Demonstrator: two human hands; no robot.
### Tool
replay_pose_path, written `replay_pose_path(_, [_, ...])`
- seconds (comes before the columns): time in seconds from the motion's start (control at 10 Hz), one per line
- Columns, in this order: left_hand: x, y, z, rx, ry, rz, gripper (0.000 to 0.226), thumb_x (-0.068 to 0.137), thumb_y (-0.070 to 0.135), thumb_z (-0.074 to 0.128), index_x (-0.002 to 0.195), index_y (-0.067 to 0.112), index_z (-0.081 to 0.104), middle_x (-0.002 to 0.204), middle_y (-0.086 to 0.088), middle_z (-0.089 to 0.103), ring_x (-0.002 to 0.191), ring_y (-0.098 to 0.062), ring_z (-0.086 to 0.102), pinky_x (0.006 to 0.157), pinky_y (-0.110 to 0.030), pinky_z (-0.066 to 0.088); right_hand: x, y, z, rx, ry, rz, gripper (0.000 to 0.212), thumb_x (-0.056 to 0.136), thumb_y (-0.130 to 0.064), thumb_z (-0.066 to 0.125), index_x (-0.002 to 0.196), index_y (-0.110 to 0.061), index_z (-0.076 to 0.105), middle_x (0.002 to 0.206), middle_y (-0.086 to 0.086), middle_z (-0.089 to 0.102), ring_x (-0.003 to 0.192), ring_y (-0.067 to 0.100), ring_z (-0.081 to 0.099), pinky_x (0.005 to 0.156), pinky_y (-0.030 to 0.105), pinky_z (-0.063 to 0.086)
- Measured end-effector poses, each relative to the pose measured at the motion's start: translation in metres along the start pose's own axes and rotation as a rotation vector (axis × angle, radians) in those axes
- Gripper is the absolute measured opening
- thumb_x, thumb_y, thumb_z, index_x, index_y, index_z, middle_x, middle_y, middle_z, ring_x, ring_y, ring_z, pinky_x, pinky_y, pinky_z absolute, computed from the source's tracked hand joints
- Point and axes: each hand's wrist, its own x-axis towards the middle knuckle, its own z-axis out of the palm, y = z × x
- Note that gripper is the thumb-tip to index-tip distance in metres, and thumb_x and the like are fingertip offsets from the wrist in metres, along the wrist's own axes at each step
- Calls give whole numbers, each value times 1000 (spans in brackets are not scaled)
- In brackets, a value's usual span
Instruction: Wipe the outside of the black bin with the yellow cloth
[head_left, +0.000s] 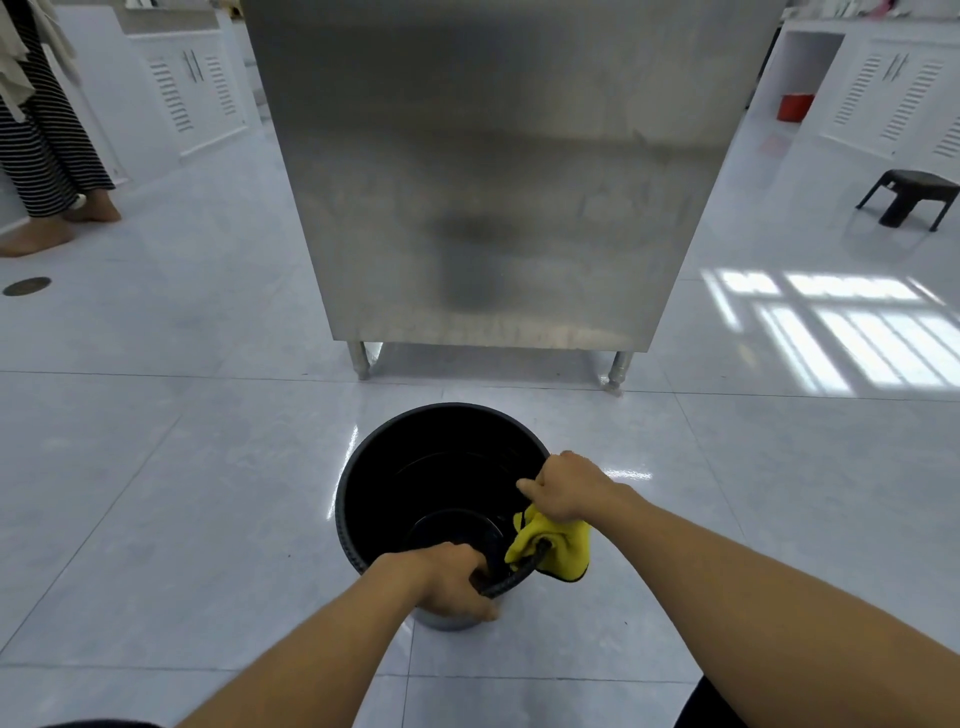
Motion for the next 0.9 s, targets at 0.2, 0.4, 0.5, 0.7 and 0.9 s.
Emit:
replay_pose_path(0.2, [0, -2, 2, 18, -14, 18, 70, 88, 60, 62, 142, 17, 51, 133, -6, 59, 116, -25, 59, 98, -39, 53, -2, -1, 4, -232, -48, -65, 32, 98, -36, 57, 123, -17, 66, 130, 12, 48, 124, 34, 42, 100, 45, 41])
replay_pose_path(0.4, [-2, -7, -3, -14, -12, 26, 75, 87, 75, 41, 135, 20, 59, 126, -5, 64, 105, -20, 61, 94, -37, 53, -2, -1, 5, -244, 22, -97, 29, 99, -37, 57, 116, -16, 68, 124, 12, 55, 120, 33, 45, 96, 43, 41])
replay_pose_path(0.5, [-3, -8, -5, -1, 30, 19, 73, 91, 72, 36, 134, 18, 59, 125, -6, 65, 101, -20, 60, 94, -37, 52, -4, -2, 4, -249, 26, -110, 25, 99, -35, 57, 110, -15, 67, 120, 12, 56, 118, 33, 46, 93, 42, 41])
replay_pose_path(0.7, [-4, -10, -10, -28, 113, 36, 55, 99, 58, 36, 111, 14, 67, 94, -10, 67, 79, -22, 61, 79, -38, 52, -9, -7, 4, -271, 39, -133, 20, 99, -32, 56, 102, -14, 65, 111, 11, 56, 115, 33, 47, 88, 41, 41])
replay_pose_path(0.9, [-11, -10, -31, -31, 215, -14, 49, 99, 54, 40, 105, 13, 66, 100, -14, 70, 84, -27, 67, 83, -45, 55, -9, -12, 3, -222, 76, -133, 24, 99, -35, 54, 88, -16, 62, 96, 7, 57, 104, 29, 48, 82, 39, 39])
